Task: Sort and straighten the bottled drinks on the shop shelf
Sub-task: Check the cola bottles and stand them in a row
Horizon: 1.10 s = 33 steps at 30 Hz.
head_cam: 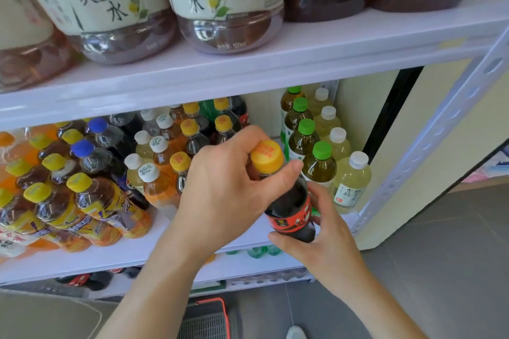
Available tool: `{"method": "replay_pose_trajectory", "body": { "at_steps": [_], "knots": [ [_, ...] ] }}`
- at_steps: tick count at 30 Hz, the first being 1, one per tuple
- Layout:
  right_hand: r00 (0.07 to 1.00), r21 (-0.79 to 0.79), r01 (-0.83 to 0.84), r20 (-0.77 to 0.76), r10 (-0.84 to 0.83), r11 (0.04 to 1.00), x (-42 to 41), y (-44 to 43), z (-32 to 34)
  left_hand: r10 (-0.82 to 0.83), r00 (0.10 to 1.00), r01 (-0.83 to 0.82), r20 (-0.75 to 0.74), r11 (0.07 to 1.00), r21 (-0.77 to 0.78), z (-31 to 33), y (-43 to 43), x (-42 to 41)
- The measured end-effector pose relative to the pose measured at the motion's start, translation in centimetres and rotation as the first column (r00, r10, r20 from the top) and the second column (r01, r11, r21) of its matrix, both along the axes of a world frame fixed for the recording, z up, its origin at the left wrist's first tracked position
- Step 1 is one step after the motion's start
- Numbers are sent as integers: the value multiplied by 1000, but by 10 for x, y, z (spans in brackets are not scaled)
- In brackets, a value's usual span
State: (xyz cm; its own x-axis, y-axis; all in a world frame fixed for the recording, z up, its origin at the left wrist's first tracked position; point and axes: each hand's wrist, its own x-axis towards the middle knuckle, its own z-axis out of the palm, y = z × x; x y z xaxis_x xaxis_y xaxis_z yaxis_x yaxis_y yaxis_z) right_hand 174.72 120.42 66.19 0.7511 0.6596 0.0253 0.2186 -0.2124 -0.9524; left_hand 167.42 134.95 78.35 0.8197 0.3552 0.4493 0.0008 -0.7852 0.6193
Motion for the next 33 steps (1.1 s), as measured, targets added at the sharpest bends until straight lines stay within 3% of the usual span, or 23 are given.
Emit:
{"method": "replay_pose_trajectory", "body": {
  "at_steps": [2, 7, 10, 12, 14, 18, 20, 24, 27, 30, 31, 33],
  "knots": [
    [993, 62, -37, -111, 44, 997, 6, 0, -6, 104, 993, -101, 57, 994, -46, -2, 1, 1],
    [960, 125, -86, -253, 115, 988, 19, -21, -11, 341, 936, -263, 86, 841, -474, -1, 25, 3],
    [917, 214, -52, -377, 132, 976, 22, -34, -7, 361, 932, -321, 17, 848, -422, 1, 41, 1],
    [828, 306, -17, -529, 185, 952, 21, -39, 0, 338, 941, -318, -14, 870, -377, 4, 49, 1],
    [721, 331, 15, -657, 219, 943, 19, -39, 7, 268, 963, -253, -26, 867, -430, 6, 55, 3],
    [416, 164, -14, -896, 155, 986, 22, -37, 11, -45, 999, 27, -9, 721, -692, 0, 62, 1],
    [350, 138, -38, -926, 143, 990, 25, -38, 8, -138, 990, 108, 12, 713, -693, -4, 63, 0],
    [417, 106, -11, -903, 101, 994, 26, -35, -5, -172, 983, 182, 67, 844, -505, -7, 53, 5],
    [595, 0, 6, -804, -4, 1000, 24, -29, -7, -57, 998, 56, 6, 965, -256, -9, 45, 10],
    [901, -220, -51, -431, -50, 974, 22, -27, -5, 50, 999, -51, -8, 997, -51, -13, 34, 17],
    [962, -272, -22, -267, -54, 962, 23, -27, -5, 80, 996, -79, -25, 996, 51, -14, 30, 19],
    [997, -285, 76, 34, -70, 955, 29, -28, 0, 144, 987, -119, -76, 956, 268, -18, 25, 25]
  ]
}}
